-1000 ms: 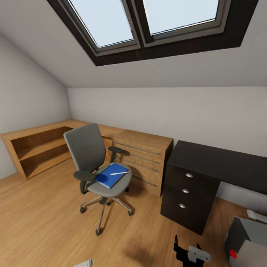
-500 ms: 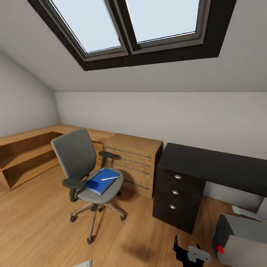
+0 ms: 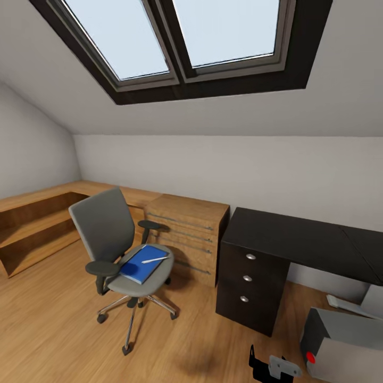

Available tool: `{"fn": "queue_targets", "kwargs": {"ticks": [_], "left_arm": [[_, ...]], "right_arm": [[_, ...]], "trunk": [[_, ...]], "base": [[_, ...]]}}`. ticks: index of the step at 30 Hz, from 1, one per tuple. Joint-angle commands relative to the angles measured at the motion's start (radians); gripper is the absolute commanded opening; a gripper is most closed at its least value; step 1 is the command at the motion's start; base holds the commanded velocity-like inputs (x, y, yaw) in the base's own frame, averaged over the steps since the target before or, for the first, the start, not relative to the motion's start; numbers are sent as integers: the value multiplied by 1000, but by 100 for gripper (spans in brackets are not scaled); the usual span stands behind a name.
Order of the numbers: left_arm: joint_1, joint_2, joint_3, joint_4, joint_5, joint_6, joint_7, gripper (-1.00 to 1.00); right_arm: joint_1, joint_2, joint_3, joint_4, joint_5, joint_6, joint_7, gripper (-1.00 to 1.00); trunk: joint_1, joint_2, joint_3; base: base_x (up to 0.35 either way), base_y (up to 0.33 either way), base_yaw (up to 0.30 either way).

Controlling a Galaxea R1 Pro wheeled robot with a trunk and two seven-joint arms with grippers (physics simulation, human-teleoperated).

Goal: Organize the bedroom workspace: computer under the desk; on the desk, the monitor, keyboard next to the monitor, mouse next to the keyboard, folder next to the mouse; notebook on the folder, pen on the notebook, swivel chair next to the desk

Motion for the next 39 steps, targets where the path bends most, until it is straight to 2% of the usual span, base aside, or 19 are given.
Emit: {"fn": "queue_targets", "kwargs": {"ticks": [1,13,18,28,39], "left_arm": [[-1,0,-8,1,9,0,0,100],[-1,0,-8,1,8,3,-7,100],[-1,0,-8,1,7,-24,-7,100],[-1,0,-7,1,7,-54,-7,100],[-1,6,-7,1,8,-87,-7,100]], "right_arm": [[-1,0,-8,2,-2,-5,4,100],[-1,2,-5,1,-2,-5,7,100],[-1,1,-5,2,-1,-5,8,100],[-1,-1,-4,2,38,-5,31,100],[-1,-1,-4,2,42,-5,33,100]], "trunk": [[-4,7,2],[-50,91,40],[-69,126,55],[-107,196,87],[-107,196,87]], "base": [[0,0,0],[0,0,0],[0,0,-2],[0,0,-212],[18,14,-267]]}}
